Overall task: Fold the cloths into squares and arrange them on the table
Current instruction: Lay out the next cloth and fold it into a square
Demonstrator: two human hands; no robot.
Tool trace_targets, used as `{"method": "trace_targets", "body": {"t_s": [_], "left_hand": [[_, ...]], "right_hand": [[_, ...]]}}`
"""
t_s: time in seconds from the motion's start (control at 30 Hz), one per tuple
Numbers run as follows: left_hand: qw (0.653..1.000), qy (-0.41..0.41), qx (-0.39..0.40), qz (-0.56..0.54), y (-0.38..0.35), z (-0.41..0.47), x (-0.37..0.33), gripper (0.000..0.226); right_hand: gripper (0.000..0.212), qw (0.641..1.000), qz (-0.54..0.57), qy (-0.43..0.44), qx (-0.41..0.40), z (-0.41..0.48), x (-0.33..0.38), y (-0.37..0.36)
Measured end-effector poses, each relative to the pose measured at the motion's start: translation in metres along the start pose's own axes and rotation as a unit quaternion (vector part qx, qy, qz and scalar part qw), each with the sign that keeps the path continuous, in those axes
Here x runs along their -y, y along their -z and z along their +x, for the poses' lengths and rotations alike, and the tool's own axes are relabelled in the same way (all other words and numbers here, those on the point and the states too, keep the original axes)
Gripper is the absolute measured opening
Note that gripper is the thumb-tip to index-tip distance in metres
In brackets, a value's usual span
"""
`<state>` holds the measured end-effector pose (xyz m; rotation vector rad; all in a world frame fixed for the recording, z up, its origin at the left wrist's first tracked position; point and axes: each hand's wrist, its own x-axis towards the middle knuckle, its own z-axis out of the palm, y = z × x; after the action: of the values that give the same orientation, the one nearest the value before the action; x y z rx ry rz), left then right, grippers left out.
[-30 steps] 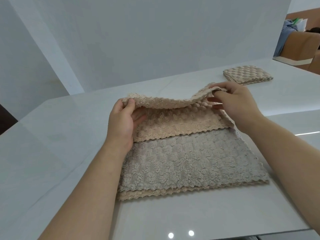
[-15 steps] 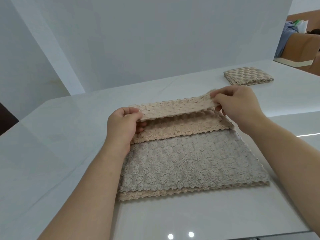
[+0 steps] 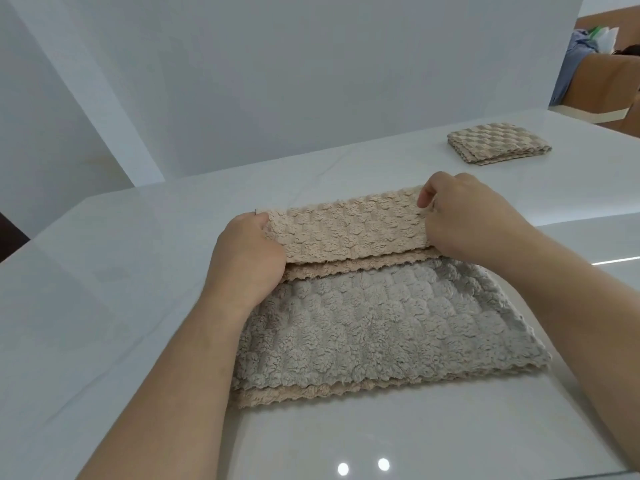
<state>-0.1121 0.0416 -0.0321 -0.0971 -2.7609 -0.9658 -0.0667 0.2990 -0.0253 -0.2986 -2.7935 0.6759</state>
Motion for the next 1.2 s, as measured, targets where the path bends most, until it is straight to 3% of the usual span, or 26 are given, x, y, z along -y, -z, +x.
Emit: {"method": "trace_targets", "body": {"t_s": [0.33,0.57,1.2], "left_hand": [[0.996,-0.056,-0.015,0.067,0.003,-0.003,0.0,0.033],[0.99,-0.037,0.015,0.134,0.002,-0.005,0.001,0.011],[0.977,0.004,0.058,0.204,0.004,-0.011,-0.002,0.009]], "right_hand": [[0.032,0.999,-0.042,-0.005,0.023,-0.006,0.004,0.004],[0.029,0.997,-0.077,-0.005,0.02,-0.006,0.003,0.002],[0.03,0.992,-0.126,-0.013,0.029,-0.011,0.006,0.002]]}}
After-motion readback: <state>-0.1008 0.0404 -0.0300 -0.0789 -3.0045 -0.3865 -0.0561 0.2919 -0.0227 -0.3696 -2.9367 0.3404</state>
